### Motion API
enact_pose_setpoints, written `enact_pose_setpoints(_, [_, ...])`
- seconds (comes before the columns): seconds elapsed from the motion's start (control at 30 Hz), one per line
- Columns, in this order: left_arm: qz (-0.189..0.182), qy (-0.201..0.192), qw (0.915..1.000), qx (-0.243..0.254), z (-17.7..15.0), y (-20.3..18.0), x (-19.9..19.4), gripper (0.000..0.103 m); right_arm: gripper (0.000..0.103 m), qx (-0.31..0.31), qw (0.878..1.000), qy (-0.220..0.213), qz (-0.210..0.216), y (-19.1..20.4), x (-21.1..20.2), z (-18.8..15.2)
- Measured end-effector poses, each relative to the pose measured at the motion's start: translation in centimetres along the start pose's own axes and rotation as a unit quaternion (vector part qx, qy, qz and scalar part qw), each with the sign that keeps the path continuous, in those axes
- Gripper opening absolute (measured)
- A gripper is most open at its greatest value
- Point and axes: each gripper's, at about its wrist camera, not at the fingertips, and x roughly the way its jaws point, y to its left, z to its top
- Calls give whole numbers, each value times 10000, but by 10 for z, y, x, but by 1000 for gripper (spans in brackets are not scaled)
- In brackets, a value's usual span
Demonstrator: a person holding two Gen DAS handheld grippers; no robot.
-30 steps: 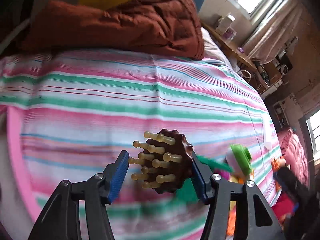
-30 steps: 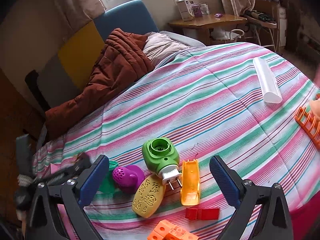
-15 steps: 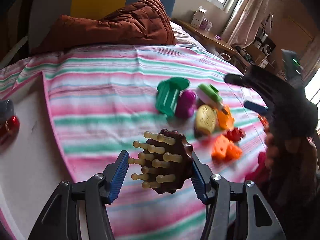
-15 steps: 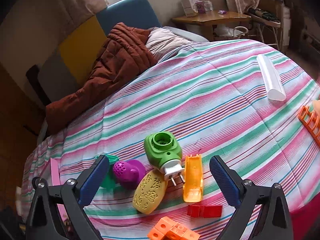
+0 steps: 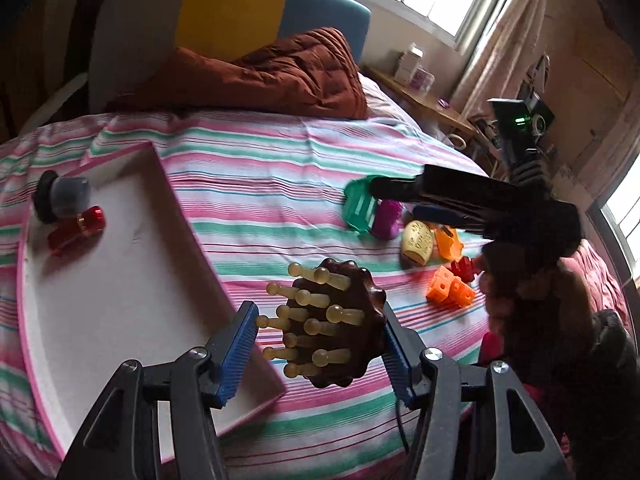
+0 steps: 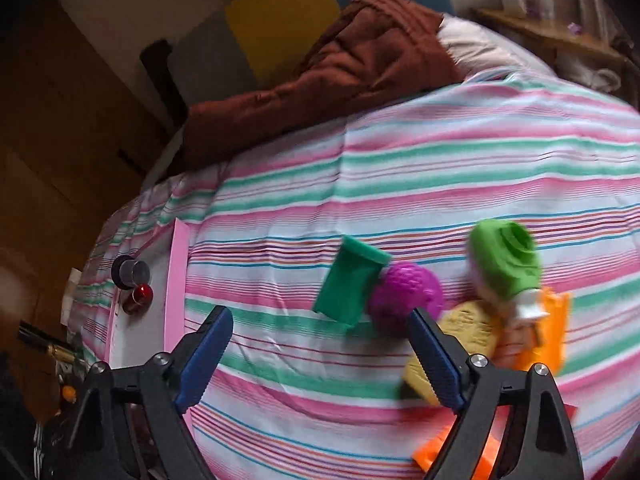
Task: Organize rigid objects
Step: 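Lift the brush with the left gripper while the right gripper grasps the green cup piece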
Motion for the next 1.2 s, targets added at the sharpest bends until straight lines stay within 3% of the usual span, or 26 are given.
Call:
enact_pose_setpoints(0.07, [32,-56,10000,-55,-2,7,-7,60,90,74,9999,84,-103,3,16,7])
enact_pose_setpoints(0.17, [67,-94,9998,-187,-5,20,-14,60,89,132,9981,77,-600,3,34,16])
enact_pose_setpoints(0.33, [144,-103,9990,-422,-13,40,-23,60,81,-240,9966,269,-741,16,60,28])
enact_pose_setpoints(0.43, [173,-110,9983,-546,-17,49,-27,60,62,-456,9944,454,-844,25,69,29])
enact_pose_setpoints(0.5, [194,-147,9979,-599,-18,53,-30,60,37,-506,9936,567,-839,30,74,27])
enact_pose_setpoints(0.7, [336,-278,9967,-681,-21,66,-40,60,37,-1401,9841,973,-499,66,70,-13])
enact_pose_setpoints(0.83, [483,-290,9955,-755,-25,74,-41,60,33,-1725,9777,1077,-522,70,62,-43])
enact_pose_setpoints(1.2, [1215,-452,9895,-636,-26,80,-53,60,31,-1732,9799,933,-321,59,55,-50])
